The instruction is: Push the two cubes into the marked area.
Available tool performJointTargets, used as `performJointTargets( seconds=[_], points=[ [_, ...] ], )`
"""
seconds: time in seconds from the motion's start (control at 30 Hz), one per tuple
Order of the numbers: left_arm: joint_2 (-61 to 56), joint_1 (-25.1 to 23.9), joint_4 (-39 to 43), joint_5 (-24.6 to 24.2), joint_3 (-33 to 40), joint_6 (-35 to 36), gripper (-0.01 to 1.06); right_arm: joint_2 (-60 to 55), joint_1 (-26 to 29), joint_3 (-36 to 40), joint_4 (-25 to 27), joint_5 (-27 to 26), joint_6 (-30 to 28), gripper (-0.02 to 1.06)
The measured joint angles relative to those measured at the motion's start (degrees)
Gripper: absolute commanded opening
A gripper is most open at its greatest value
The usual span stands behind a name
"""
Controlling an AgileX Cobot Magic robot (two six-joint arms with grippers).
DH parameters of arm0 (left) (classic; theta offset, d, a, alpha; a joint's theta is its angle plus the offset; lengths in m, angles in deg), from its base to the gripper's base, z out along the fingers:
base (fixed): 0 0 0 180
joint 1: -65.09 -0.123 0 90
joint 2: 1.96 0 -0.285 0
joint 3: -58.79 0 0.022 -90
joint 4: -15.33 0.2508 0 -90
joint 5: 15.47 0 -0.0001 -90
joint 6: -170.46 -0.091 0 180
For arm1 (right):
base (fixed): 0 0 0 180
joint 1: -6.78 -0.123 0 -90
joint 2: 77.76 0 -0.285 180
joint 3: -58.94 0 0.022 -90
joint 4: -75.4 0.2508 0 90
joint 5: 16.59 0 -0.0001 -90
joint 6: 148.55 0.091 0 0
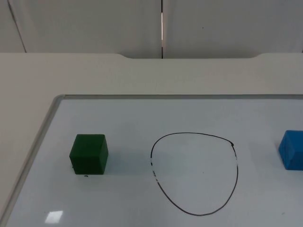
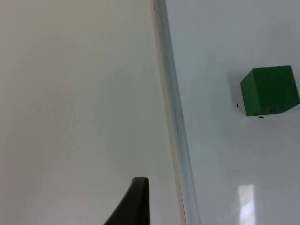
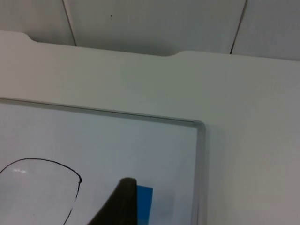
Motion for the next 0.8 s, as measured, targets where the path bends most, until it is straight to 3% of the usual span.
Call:
performJointTargets(
  seconds=[0.07, 0.1, 0.23, 0.27, 0.37, 0.43, 0.8],
  points=[
    [1.70, 0.00, 0.00, 0.54, -0.65, -0.23, 0.71, 0.00, 0.00, 0.00, 0.00, -0.39, -0.10, 1.02],
    [3.56, 0.00, -0.11, 1.15, -1.29, -0.35, 0.71, 0.00, 0.00, 0.00, 0.00, -0.49, -0.24, 1.02],
    [8.54, 0.00, -0.20, 2.75, -3.17, -0.46, 0.37, -0.53, 0.00, -1.36, -0.12, -0.49, -0.60, 1.02],
    [9.62, 0.00, -0.34, 3.01, -3.42, -0.62, 0.37, -1.22, 0.00, -2.19, -0.12, -0.37, -0.60, 1.02],
    [11.08, 0.00, -0.33, 4.70, -3.44, -1.25, 0.06, -1.96, 0.00, -3.11, -0.12, -0.37, -0.63, 1.02],
    [12.32, 0.00, -0.33, 6.46, -3.65, -1.99, 0.00, -2.84, 0.00, -3.63, -0.12, -0.25, -0.63, 1.02],
    [18.20, 0.00, 0.27, 10.92, -3.64, -2.54, 0.00, -6.16, 0.00, -4.01, -0.02, -0.17, -0.73, 1.02]
  ],
)
